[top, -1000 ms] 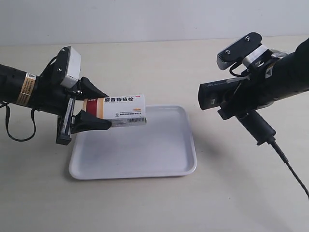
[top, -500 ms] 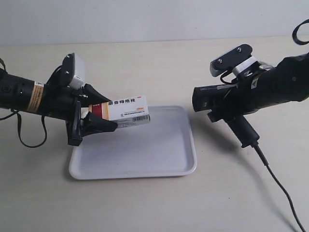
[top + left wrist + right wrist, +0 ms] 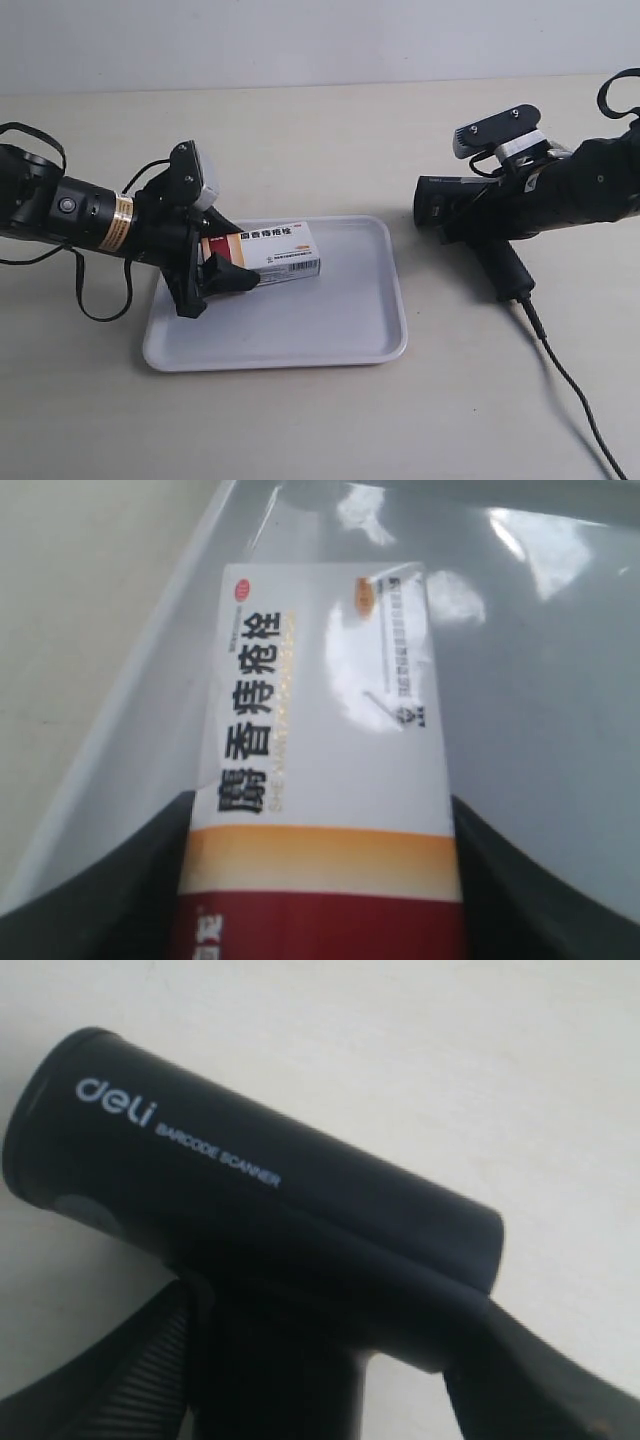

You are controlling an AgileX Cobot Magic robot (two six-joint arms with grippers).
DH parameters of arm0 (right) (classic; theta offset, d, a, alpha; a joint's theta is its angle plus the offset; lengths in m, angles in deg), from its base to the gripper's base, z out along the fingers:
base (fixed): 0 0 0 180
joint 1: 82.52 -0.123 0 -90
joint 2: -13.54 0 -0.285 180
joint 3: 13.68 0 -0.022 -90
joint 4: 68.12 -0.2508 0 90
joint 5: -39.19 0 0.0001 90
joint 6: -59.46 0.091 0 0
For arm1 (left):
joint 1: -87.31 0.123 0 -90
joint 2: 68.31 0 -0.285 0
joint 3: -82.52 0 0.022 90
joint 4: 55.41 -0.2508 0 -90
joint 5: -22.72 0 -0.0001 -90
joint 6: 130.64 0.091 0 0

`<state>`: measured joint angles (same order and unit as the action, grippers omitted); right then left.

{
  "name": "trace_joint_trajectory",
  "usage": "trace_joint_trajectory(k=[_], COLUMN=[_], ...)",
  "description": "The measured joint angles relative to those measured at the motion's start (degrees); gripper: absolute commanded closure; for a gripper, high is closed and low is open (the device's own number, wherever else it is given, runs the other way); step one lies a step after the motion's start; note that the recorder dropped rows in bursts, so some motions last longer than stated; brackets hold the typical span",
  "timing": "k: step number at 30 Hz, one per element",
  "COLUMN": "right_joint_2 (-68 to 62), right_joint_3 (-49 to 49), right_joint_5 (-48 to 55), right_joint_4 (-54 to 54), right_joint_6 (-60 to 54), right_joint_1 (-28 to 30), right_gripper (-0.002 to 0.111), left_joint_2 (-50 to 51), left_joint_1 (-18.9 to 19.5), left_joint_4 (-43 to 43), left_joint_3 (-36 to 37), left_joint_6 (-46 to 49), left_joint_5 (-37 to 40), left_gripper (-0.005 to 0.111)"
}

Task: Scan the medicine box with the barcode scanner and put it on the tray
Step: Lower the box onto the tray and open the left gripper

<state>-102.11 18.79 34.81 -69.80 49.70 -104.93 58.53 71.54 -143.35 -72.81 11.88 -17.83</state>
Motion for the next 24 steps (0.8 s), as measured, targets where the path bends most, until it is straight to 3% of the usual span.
trace_joint_trajectory(k=[7, 10, 17, 21, 24], right_joint_2=[0.0, 0.0, 0.0, 0.0, -0.1], right_joint_3=[0.0, 0.0, 0.0, 0.0, 0.0], right_joint_5=[0.0, 0.0, 0.0, 0.0, 0.2], right_joint_4=[0.0, 0.0, -0.1, -0.1, -0.1], right_joint_6=[0.1, 0.1, 0.1, 0.6, 1.1], right_joint_1=[0.1, 0.1, 0.1, 0.1, 0.1], right_gripper=[0.108, 0.1, 0.058, 0.03, 0.019], left_joint_2=[0.8, 0.8, 1.0, 1.0, -0.2], left_joint_1=[-0.1, -0.1, -0.2, -0.2, -0.2], left_joint_4=[0.4, 0.5, 0.2, -0.2, -2.3], left_joint_3=[-0.1, -0.1, -0.4, -0.4, -0.4], left_joint_6=[0.0, -0.6, -2.1, -4.4, -6.7], left_joint_5=[0.8, 0.9, 1.3, 1.5, 2.6], left_gripper=[0.054, 0.04, 0.001, 0.001, 0.001])
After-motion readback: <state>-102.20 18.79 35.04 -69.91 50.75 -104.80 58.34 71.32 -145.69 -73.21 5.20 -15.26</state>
